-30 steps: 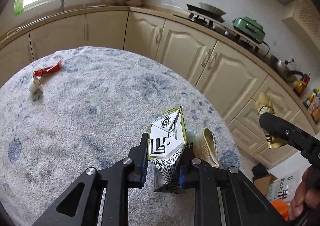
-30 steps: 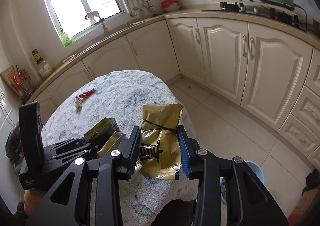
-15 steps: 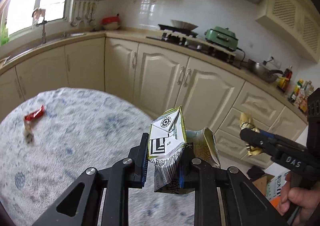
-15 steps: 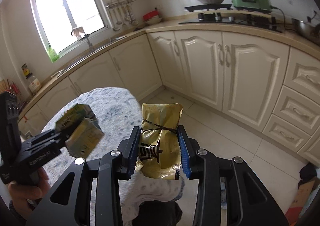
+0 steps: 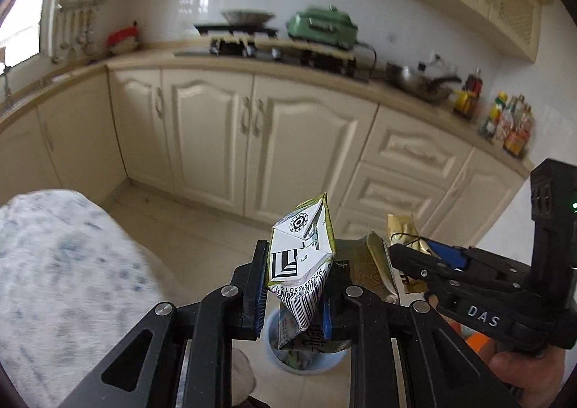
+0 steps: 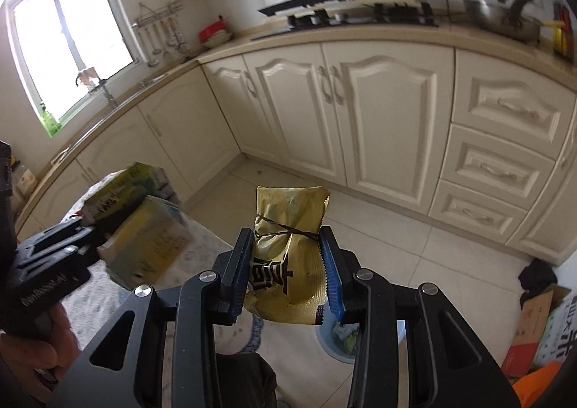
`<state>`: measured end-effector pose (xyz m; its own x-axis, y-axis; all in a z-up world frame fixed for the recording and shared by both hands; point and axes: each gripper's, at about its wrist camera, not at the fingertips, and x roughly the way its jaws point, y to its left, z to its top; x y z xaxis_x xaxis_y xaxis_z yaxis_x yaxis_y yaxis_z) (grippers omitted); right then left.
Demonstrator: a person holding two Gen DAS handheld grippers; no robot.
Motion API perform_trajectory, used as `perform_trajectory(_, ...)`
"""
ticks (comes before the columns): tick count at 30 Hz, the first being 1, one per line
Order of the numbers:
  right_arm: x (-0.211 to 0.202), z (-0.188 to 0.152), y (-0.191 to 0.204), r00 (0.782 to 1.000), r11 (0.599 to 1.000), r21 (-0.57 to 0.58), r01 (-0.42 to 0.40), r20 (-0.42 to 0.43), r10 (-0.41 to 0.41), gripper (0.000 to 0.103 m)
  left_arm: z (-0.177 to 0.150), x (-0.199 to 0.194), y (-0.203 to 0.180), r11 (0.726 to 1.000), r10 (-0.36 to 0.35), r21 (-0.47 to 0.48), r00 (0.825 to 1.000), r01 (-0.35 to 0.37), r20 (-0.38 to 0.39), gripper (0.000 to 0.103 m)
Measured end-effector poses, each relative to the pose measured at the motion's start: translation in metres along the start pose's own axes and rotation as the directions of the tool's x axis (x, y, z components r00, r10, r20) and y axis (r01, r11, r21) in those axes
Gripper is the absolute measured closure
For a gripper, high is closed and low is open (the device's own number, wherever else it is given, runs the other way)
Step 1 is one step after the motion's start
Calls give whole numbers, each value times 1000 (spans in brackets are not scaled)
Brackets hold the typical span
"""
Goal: Collect trash
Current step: 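Carry the gold wrapper and yellow-white carton down to the bin, then open both grippers over the bin to drop the items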
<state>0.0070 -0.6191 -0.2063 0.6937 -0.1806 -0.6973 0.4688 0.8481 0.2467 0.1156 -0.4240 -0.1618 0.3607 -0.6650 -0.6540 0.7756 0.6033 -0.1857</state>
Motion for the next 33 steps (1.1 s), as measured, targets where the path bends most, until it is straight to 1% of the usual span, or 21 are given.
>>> perform_trajectory(3, 22, -9, -26, 999, 999, 44, 11, -53, -9, 67, -1, 52, -7, 1000, -2, 10, 995, 3, -98, 84)
perform_trajectory(4, 30, -12, -34, 997, 998, 59, 14, -72, -10, 67, -3, 71, -8, 1000, -11, 1, 990, 11, -143, 84)
perform_trajectory(6, 48, -19, -50, 994, 996, 86, 25, -110, -15, 67, -3, 100, -11, 1000, -7, 6, 981, 9, -195, 84)
perform_trajectory(8, 62, -26, -65, 990, 993, 114, 36, -142, -19, 67, -5, 128, -14, 1000, -9, 5, 968, 11, -252, 84)
perform_trajectory(12, 86, -39, -99, 981, 982, 183, 50, -192, -14, 67, -4, 176, -13, 1000, -10, 2, 943, 11, -331, 84)
perform_trajectory(15, 101, -46, -118, 974, 975, 214, 64, -227, -14, 66, 1, 213, -15, 1000, 20, 24, 926, -12, -378, 82)
perform_trajectory(16, 107, -50, -126, 971, 971, 231, 63, -240, -6, 64, 7, 226, -16, 999, 28, 32, 916, -17, -399, 77)
perform_trajectory(17, 112, -52, -131, 969, 968, 244, 65, -246, -3, 64, 6, 236, -16, 999, 37, 42, 906, -22, -421, 66)
perform_trajectory(18, 116, -55, -137, 966, 965, 252, 69, -258, -2, 64, 7, 243, -21, 998, 56, 56, 903, -36, -426, 57)
perform_trajectory(19, 122, -57, -141, 961, 965, 253, 72, -275, 1, 64, 9, 251, -25, 996, 83, 70, 903, -59, -423, 38)
perform_trajectory(20, 127, -60, -145, 956, 963, 257, 76, -294, 3, 57, 9, 259, -34, 995, 97, 74, 904, -73, -417, 26)
perform_trajectory(21, 130, -63, -149, 955, 960, 269, 82, -298, 2, 53, 10, 263, -35, 993, 111, 79, 904, -86, -413, 24)
perform_trajectory(22, 131, -65, -152, 954, 957, 278, 89, -300, -2, 44, 10, 265, -36, 992, 119, 83, 902, -93, -414, 21)
perform_trajectory(23, 131, -67, -154, 953, 954, 283, 99, -304, -9, 36, 10, 267, -37, 991, 129, 86, 899, -102, -418, 15)
perform_trajectory(24, 130, -69, -156, 953, 950, 291, 112, -302, -19, 31, 11, 269, -37, 990, 141, 89, 897, -114, -419, 13)
perform_trajectory(26, 126, -73, -160, 954, 940, 313, 138, -299, -40, 10, 14, 266, -38, 988, 154, 89, 902, -129, -404, 7)
perform_trajectory(28, 122, -76, -163, 954, 926, 341, 161, -293, -58, 0, 14, 252, -41, 986, 166, 90, 908, -142, -385, 2)
perform_trajectory(29, 120, -77, -164, 956, 921, 355, 161, -288, -55, 0, 17, 248, -43, 984, 173, 93, 912, -149, -371, 1)
perform_trajectory(31, 116, -76, -163, 954, 916, 360, 175, -291, -68, 0, 13, 222, -51, 983, 179, 95, 920, -155, -349, 1)
perform_trajectory(33, 111, -73, -159, 957, 916, 360, 175, -280, -73, 0, 13, 204, -56, 983, 178, 95, 929, -155, -325, 1)
